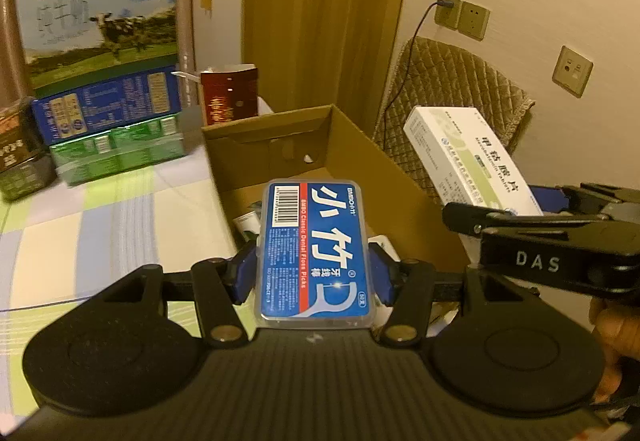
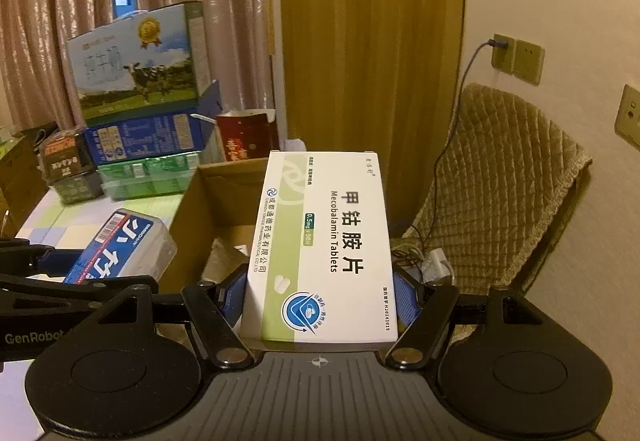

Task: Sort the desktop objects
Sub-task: 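Carry the floss case and medicine box over the cardboard box with both grippers, then open both grippers to drop the floss case and medicine box into the box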

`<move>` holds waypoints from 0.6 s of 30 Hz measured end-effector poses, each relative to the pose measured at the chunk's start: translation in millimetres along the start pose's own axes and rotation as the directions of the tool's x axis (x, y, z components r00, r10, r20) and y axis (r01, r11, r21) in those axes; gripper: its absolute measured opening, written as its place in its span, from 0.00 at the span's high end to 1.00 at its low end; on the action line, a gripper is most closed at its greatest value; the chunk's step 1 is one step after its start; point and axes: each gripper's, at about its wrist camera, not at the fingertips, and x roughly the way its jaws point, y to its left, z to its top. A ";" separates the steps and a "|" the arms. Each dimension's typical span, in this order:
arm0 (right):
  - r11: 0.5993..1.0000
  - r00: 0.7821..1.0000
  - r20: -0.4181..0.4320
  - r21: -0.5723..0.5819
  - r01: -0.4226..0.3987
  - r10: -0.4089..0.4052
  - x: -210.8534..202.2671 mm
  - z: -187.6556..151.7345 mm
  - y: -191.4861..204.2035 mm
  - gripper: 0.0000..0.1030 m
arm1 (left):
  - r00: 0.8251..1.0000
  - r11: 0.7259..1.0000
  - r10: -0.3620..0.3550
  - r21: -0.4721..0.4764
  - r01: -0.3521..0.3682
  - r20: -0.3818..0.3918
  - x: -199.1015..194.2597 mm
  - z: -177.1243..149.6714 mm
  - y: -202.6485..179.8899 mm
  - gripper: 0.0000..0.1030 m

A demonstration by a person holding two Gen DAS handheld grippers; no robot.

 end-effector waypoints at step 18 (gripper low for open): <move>0.999 0.998 -0.057 0.024 0.022 -0.021 45.1 5.1 -18.8 0.34 | 0.995 0.996 -0.076 -0.044 0.073 -0.058 64.7 10.7 -1.0 0.45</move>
